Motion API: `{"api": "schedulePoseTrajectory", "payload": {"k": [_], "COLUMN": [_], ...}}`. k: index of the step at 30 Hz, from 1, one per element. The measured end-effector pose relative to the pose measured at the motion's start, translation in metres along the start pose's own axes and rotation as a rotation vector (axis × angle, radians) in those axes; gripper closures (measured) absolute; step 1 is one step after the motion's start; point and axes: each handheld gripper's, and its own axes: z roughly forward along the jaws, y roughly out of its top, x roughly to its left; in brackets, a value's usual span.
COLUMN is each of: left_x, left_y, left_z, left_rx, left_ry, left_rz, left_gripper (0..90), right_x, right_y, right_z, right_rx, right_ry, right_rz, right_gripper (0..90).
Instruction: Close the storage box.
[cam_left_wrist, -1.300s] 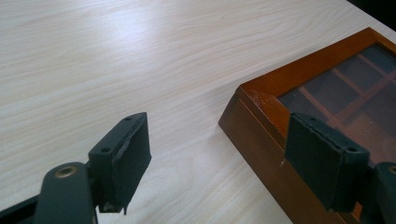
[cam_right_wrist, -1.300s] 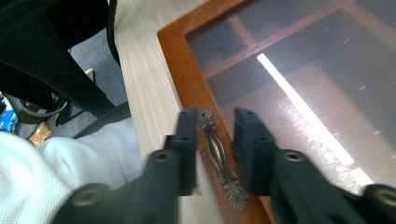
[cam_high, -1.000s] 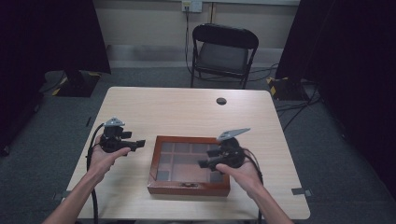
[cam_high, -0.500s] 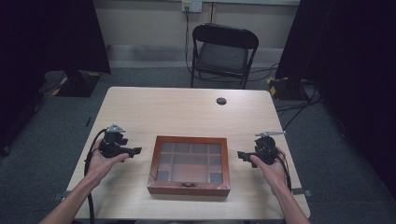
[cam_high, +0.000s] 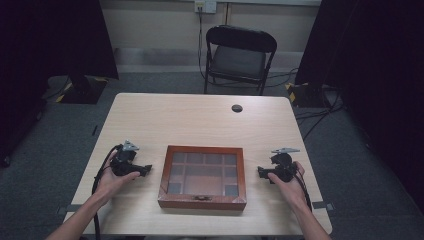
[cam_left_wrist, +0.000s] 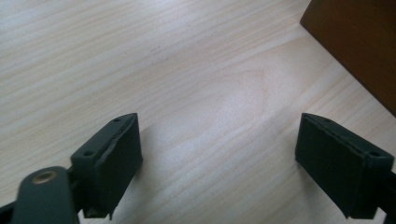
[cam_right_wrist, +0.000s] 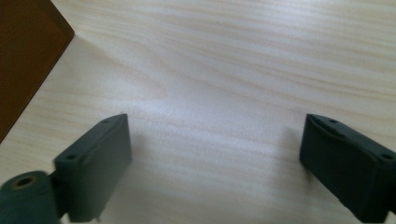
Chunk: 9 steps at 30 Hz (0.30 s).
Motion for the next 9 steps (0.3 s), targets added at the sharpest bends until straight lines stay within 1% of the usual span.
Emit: {"api": "schedulePoseTrajectory", "payload": {"k": [1,2,3,4,9], "left_x": [-0.0005,-0.0005,-0.0004,-0.0007,-0.0007], "left_y": [-0.0024,-0.0024,-0.0045,-0.0070,-0.0069], "left_z": [0.0027,0.0027,0.0046,0.0072,0.0072], "left_rx": [-0.032,-0.032,-0.052,-0.072,-0.072], "left_ry": [0.002,0.002,0.006,0.007,0.008], "left_rz": [0.006,0.006,0.011,0.007,0.006], "left_gripper": [9.8,6.7,6.7,0.0,0.0], "right_x": [0.0002,0.0002,0.0004,0.0003,0.0007], "right_y": [-0.0036,-0.0036,-0.0056,-0.0083,-0.0083], "right_z": [0.0030,0.0030,0.0048,0.0068,0.0068], "right_rx": [-0.038,-0.038,-0.058,-0.098,-0.098], "right_ry": [-0.001,-0.001,0.002,0.004,0.002], "right_rz": [-0.001,-0.001,-0.002,-0.006,-0.003], "right_gripper": [0.6,0.6,0.0,0.0,0.0]}}
